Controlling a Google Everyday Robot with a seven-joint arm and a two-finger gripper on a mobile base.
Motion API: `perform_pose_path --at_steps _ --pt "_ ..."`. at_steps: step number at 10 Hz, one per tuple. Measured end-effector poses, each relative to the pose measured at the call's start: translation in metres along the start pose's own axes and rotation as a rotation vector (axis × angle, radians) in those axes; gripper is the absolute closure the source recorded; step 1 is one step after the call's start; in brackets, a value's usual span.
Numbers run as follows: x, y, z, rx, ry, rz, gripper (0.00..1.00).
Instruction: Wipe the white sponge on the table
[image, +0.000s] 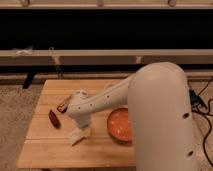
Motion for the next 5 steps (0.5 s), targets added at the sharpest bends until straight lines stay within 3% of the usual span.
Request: perform_pose_path --at_steps 2,3,5 --pt "0.015 -0.01 0.004 0.016 0.078 0.021 1.0" --pt "0.041 -0.018 0.007 0.031 0.131 0.06 1.0" --pt "0.076 -0.022 0.012 0.058 0.195 0.118 1.0"
